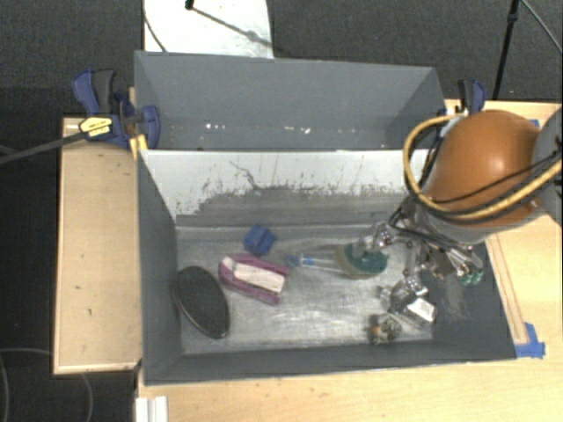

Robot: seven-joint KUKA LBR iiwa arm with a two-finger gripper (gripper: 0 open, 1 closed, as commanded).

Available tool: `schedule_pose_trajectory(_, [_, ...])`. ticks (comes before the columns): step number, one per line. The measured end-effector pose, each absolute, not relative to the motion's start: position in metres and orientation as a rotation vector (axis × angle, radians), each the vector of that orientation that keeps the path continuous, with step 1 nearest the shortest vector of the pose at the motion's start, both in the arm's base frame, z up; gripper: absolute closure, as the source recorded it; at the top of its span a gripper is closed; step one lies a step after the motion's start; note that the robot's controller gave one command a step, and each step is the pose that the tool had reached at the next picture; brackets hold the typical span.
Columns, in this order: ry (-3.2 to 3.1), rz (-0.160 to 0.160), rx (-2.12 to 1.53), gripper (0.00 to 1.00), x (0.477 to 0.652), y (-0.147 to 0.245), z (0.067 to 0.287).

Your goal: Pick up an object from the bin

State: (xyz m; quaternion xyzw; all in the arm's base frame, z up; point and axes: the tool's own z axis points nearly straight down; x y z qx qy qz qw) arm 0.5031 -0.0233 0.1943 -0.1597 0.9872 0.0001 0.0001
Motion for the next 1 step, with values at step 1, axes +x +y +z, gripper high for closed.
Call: schedule_pose_trajectory(1, [3.094, 0.002, -0.488, 0.00, 0.5707, 0.0044, 0.0698])
